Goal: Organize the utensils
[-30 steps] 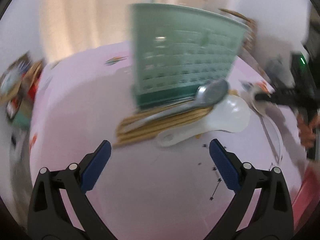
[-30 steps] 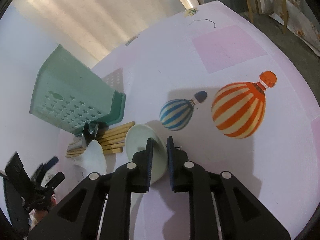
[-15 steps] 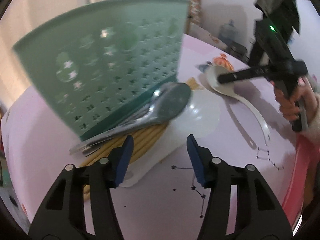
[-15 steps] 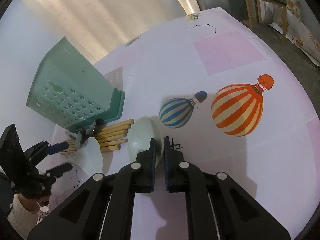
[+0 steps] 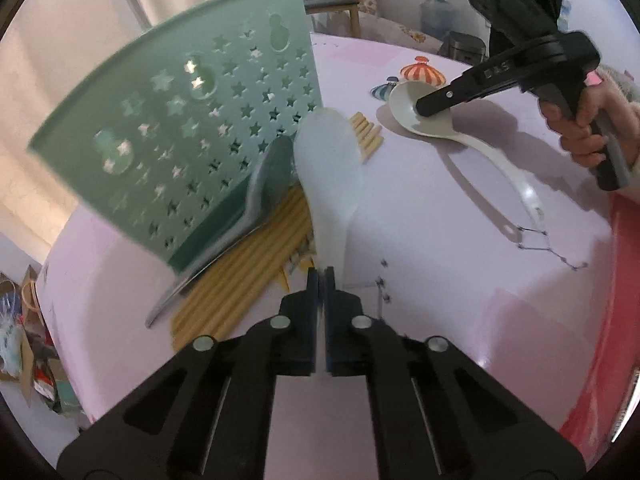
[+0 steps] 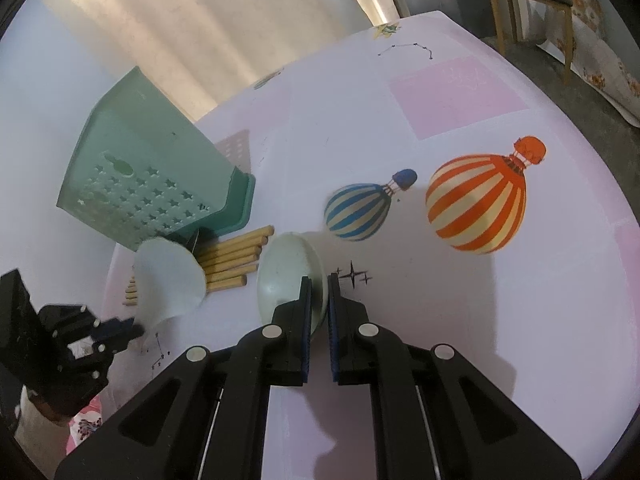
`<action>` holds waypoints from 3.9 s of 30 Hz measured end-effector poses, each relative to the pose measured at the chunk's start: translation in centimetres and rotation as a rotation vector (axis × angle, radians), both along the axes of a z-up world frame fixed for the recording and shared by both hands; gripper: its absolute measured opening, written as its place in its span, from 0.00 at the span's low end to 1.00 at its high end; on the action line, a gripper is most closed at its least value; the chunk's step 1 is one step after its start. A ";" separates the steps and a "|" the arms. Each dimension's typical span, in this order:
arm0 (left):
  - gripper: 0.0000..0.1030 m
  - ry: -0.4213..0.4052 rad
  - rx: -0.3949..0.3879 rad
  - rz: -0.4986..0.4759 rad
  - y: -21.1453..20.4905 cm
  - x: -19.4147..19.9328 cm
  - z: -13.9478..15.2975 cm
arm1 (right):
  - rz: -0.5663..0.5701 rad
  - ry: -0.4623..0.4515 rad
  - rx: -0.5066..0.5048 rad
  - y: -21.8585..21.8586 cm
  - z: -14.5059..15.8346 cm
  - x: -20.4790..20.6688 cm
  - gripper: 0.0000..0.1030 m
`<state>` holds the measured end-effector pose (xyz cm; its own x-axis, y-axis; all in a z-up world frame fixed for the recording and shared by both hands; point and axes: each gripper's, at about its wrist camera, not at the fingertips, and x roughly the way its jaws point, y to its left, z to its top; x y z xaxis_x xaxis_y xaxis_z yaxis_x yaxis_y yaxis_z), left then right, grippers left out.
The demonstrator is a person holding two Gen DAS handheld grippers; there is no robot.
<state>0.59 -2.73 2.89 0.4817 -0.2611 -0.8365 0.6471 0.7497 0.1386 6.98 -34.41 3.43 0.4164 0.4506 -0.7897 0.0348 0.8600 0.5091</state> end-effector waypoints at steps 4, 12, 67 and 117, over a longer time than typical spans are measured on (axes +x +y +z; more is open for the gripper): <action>0.01 0.034 -0.055 0.059 1.8 -1.7 -0.1 | 0.002 -0.004 0.008 0.3 0.0 -0.3 0.07; 0.01 0.113 -0.315 0.324 6.9 -3.7 0.0 | 0.016 -0.012 0.015 1.3 -0.3 -1.0 0.07; 0.00 -0.014 -0.452 0.478 9.1 -2.6 4.6 | 0.033 -0.082 0.105 1.7 1.1 -1.8 0.05; 0.52 -0.384 -0.517 0.408 1.8 3.9 12.8 | -0.140 -0.395 0.120 -3.1 16.6 6.5 0.05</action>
<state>4.47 -0.96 15.72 0.8565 -0.3135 -0.4101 0.2824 0.9496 -0.1361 13.49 -37.52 20.01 0.7396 0.4467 -0.5034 -0.0700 0.7950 0.6026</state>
